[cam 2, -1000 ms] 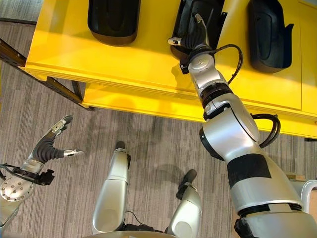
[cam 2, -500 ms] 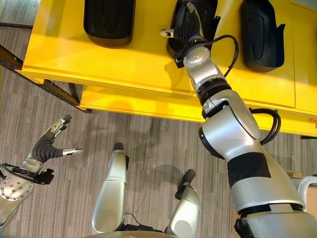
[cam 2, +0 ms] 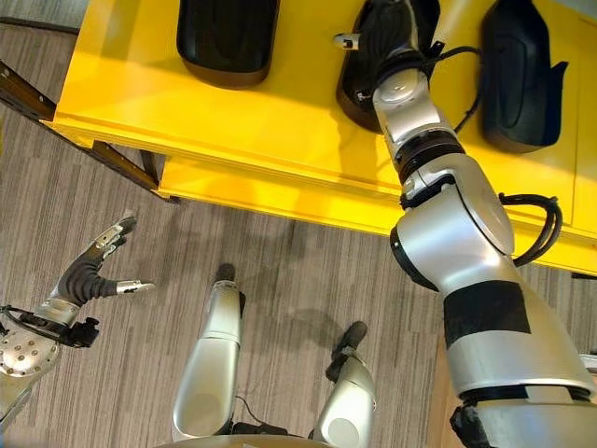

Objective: Move parts from the plastic box to the shelf.

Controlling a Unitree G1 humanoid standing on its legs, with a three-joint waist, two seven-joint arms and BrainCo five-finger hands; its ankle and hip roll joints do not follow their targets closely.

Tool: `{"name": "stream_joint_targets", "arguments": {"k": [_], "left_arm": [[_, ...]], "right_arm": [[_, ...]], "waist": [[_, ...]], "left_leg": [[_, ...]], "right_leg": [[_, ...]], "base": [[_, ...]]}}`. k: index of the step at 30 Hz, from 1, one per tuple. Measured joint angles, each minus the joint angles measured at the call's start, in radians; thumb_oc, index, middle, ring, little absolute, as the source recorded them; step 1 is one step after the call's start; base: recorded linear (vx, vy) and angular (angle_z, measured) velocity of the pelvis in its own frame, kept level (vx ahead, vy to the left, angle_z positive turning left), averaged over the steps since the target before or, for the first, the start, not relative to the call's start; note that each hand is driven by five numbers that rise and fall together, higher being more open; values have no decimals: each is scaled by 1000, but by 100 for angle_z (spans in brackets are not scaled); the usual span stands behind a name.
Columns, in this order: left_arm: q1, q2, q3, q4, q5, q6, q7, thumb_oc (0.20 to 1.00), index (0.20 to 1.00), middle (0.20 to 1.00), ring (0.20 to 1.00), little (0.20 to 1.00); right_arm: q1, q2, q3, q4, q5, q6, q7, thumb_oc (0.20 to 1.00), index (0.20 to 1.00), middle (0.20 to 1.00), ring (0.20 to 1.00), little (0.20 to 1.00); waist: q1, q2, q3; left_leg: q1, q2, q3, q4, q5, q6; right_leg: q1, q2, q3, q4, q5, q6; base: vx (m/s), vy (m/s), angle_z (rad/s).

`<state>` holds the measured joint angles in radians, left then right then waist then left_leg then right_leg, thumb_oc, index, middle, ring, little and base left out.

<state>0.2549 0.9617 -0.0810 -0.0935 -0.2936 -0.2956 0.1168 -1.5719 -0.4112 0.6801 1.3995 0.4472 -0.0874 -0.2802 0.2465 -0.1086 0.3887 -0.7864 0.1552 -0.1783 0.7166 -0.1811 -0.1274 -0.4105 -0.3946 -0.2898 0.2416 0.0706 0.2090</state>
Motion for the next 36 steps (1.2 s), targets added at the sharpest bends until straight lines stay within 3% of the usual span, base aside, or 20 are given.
{"name": "stream_joint_targets", "arguments": {"k": [20,29,36], "left_arm": [[-8,-6,3,0,9,0,1,1000,1000,1000,1000,1000],[-3,-6,13,0,10,0,-2,1000,1000,1000,1000,1000],[-10,-3,34,0,11,0,-5,1000,1000,1000,1000,1000]], "right_arm": [[-17,-48,-17,10,-21,-6,-16,1000,1000,1000,1000,1000],[-17,-72,-2,11,-71,4,5,1000,1000,1000,1000,1000],[-24,-81,37,9,-120,5,12,1000,1000,1000,1000,1000]], "waist": [[24,42,26],[51,41,28],[47,29,30]], "left_leg": [[-33,-10,-9,-17,13,-1],[-38,-20,-34,-53,39,-8],[-68,-24,-58,-43,43,-8]], "right_leg": [[-10,-1,-25,-34,15,0],[2,0,-63,-47,16,-2],[0,8,-84,-52,21,-8]], "base": [[-3,-1,2],[-10,-20,9],[-6,-2,6]]}}
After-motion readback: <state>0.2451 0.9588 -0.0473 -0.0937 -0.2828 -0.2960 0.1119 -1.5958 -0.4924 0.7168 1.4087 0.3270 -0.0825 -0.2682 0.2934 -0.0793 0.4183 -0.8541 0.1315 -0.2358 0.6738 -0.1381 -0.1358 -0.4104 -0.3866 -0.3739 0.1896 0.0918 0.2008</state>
